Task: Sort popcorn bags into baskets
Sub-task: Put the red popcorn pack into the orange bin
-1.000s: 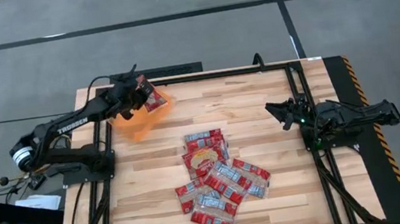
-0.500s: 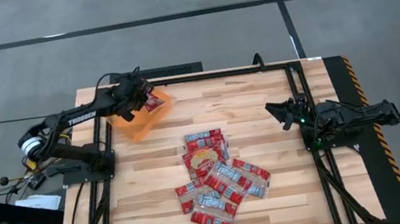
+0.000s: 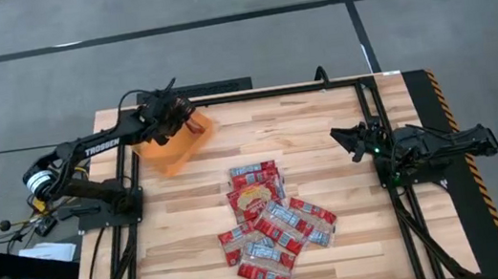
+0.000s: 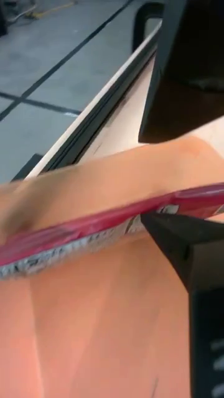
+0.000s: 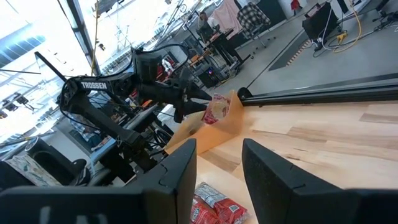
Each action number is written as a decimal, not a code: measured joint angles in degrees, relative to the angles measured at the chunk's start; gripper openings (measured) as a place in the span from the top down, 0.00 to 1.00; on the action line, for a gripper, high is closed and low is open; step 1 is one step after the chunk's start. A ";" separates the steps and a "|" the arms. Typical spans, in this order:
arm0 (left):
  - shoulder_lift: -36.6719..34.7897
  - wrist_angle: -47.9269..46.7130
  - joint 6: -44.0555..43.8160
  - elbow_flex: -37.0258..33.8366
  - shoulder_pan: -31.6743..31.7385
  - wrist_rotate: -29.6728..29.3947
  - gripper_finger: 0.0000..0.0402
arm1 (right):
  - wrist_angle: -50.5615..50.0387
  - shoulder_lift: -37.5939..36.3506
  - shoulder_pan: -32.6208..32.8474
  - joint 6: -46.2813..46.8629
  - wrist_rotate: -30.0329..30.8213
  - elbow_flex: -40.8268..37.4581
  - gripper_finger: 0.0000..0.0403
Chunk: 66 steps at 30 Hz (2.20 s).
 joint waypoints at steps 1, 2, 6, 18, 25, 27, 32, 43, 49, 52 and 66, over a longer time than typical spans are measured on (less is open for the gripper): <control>-0.11 0.02 0.67 0.00 0.25 1.23 0.51 | 0.00 0.02 0.00 0.00 0.00 0.00 0.61; -0.33 -0.19 1.51 0.00 0.56 2.28 0.48 | 0.00 0.02 0.00 0.00 -0.01 0.00 0.61; -1.68 -0.32 3.01 0.00 1.46 5.89 0.42 | 0.00 0.02 0.00 0.00 0.00 0.00 0.60; -9.37 0.87 16.67 0.00 1.01 19.53 0.43 | -0.27 0.01 -0.02 -0.45 -0.01 0.00 0.62; -8.92 3.05 36.66 0.00 -14.16 31.43 0.42 | -0.94 0.02 0.00 -0.48 0.00 0.00 0.59; -8.27 2.71 41.20 0.00 -19.59 29.20 0.39 | -0.94 0.02 0.00 -0.49 -0.02 0.00 0.57; -5.48 2.73 51.67 0.02 -29.87 21.10 0.29 | -0.94 0.02 -0.02 -0.66 -0.02 0.00 0.54; 6.47 8.14 60.02 0.02 -38.10 18.39 0.25 | -0.94 0.07 0.00 -0.63 -0.04 0.00 0.51; 14.83 17.08 59.09 0.02 -41.13 21.74 0.28 | -0.96 0.07 0.00 -0.61 -0.28 0.00 0.53; 17.44 18.23 58.24 0.02 -42.86 21.76 0.29 | -0.96 0.07 0.00 -0.61 -0.31 0.00 0.54; 22.10 18.06 53.01 0.13 -43.58 16.37 0.29 | -0.96 0.09 0.04 -0.44 -0.31 0.00 0.55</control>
